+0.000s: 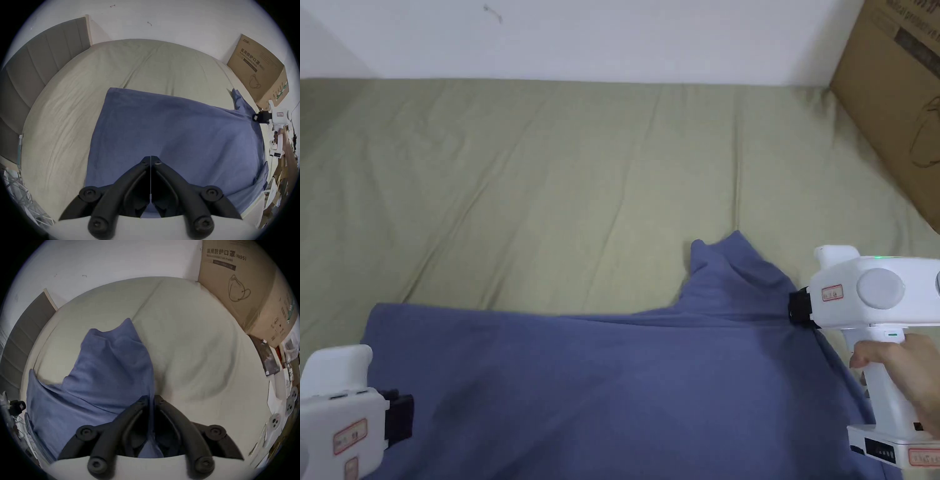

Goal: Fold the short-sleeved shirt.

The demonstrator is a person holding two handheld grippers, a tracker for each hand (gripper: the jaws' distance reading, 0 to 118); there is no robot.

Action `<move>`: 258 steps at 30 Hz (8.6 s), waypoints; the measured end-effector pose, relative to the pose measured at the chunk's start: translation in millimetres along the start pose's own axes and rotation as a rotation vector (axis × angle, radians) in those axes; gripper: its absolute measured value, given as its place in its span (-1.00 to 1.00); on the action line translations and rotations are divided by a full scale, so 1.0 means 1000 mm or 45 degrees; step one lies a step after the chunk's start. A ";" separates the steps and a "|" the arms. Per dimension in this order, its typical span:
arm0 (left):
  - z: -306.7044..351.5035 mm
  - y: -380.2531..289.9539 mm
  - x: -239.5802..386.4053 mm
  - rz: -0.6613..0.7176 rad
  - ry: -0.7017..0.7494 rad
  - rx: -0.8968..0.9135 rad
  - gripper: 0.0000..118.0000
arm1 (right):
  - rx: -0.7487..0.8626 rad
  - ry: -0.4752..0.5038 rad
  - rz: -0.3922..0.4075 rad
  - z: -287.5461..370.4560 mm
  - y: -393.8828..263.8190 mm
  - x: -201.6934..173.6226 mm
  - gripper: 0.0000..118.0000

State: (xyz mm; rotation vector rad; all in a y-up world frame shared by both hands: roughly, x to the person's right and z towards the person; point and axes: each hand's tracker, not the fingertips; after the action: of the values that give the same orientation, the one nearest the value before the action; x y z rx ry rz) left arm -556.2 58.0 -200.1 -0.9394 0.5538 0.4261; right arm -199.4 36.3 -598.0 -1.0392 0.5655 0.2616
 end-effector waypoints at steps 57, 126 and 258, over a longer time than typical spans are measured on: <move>0.095 -0.126 -0.086 0.013 0.064 -0.065 -0.84 | -0.137 0.047 -0.003 0.164 -0.270 0.012 -0.90; 0.058 -0.132 -0.150 0.755 -0.501 -0.023 -0.81 | -0.043 0.152 0.142 0.134 -0.215 -0.169 -1.00; 0.038 -0.119 -0.132 0.487 -0.782 -0.173 -0.85 | -0.067 0.138 -0.113 0.152 -0.237 -0.115 -1.00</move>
State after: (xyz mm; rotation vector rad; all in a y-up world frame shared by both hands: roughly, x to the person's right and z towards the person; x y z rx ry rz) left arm -582.5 13.8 -26.1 -0.7750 0.1355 1.0637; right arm -137.3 57.9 -301.4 -1.1312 0.6114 0.1429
